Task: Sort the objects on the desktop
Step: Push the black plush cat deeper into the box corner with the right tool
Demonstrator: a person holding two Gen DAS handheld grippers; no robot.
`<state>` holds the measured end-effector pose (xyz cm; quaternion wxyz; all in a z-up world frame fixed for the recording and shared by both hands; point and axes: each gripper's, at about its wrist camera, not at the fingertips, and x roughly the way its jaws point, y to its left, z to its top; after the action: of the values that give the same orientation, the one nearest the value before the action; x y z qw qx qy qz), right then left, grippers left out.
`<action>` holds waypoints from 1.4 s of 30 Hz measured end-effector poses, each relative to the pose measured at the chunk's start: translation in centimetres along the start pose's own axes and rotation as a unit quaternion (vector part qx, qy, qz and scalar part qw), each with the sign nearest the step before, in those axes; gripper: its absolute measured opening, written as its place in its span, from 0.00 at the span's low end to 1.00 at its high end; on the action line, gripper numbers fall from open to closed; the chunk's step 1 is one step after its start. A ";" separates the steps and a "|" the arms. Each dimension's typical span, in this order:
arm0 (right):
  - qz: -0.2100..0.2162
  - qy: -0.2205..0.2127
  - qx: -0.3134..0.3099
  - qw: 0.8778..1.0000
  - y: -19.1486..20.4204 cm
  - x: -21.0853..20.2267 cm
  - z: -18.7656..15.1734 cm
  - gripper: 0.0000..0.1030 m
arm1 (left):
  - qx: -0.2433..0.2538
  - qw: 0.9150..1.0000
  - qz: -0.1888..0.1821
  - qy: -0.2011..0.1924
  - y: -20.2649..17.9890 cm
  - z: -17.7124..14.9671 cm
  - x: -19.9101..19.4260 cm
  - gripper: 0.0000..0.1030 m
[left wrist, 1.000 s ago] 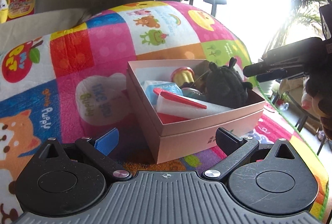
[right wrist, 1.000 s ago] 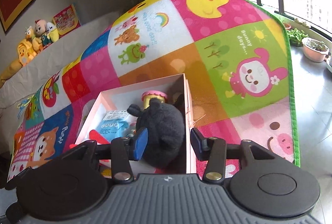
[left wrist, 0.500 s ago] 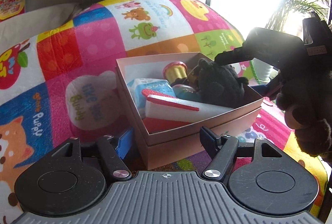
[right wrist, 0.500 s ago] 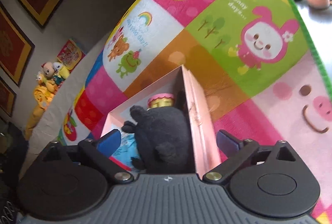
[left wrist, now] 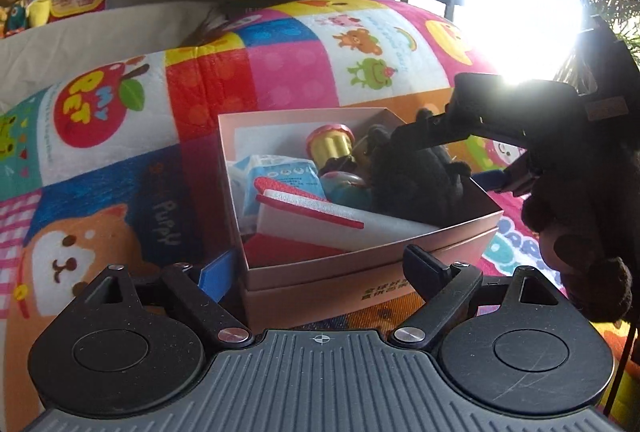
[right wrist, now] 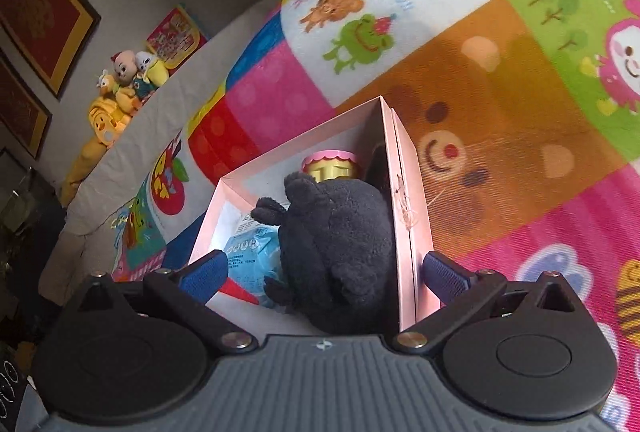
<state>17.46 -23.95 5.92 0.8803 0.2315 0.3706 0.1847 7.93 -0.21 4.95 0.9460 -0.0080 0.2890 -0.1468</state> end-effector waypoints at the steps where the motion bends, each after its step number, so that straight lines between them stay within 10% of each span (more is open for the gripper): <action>1: -0.001 0.002 -0.007 1.000 0.5 0.4 0.2 1.00 | 0.006 1.000 -0.003 -0.005 0.2 0.0 -0.5 0.89; 7: -0.029 -0.066 -0.062 0.995 2.6 -1.8 2.1 0.96 | 0.043 0.997 0.023 -0.061 0.1 1.3 -2.7 0.90; 8: -0.051 -0.085 -0.088 0.991 3.3 -2.1 2.5 0.89 | 0.040 0.997 0.022 -0.063 0.0 1.5 -2.6 0.90; 10: -0.081 -0.092 -0.150 0.981 4.8 -1.7 2.8 0.45 | 0.037 0.997 0.019 -0.061 -0.2 1.6 -2.1 0.90; 13: -0.076 -0.052 -0.186 0.978 6.0 -0.1 2.5 0.35 | 0.040 0.998 0.011 -0.051 -0.6 1.0 -1.6 0.90; 25: -0.100 -0.015 -0.245 0.964 6.3 0.2 -0.1 0.40 | 0.014 0.999 -0.003 -0.050 0.8 0.0 -2.7 0.90; 29: -0.021 -0.016 -0.264 0.964 8.7 -1.8 -0.7 0.42 | 0.014 0.999 -0.015 -0.030 0.8 -1.3 -2.8 0.92; 34: 0.051 0.089 -0.284 0.953 11.5 0.3 -2.8 0.42 | 0.017 0.999 -0.035 -0.013 0.4 -2.7 -2.4 0.92; 38: -0.025 0.077 -0.346 0.935 12.6 2.2 -4.7 0.42 | 0.014 0.999 -0.042 -0.016 0.5 -3.1 -2.7 0.92; 42: -0.055 0.056 -0.293 0.953 11.2 2.5 -3.1 0.42 | 0.005 0.999 -0.046 -0.020 0.7 -3.0 -2.7 0.92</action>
<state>15.11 -12.61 8.64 0.8959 -0.0684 0.3612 0.2496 4.34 1.41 3.81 0.9437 -0.0192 0.2688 -0.1918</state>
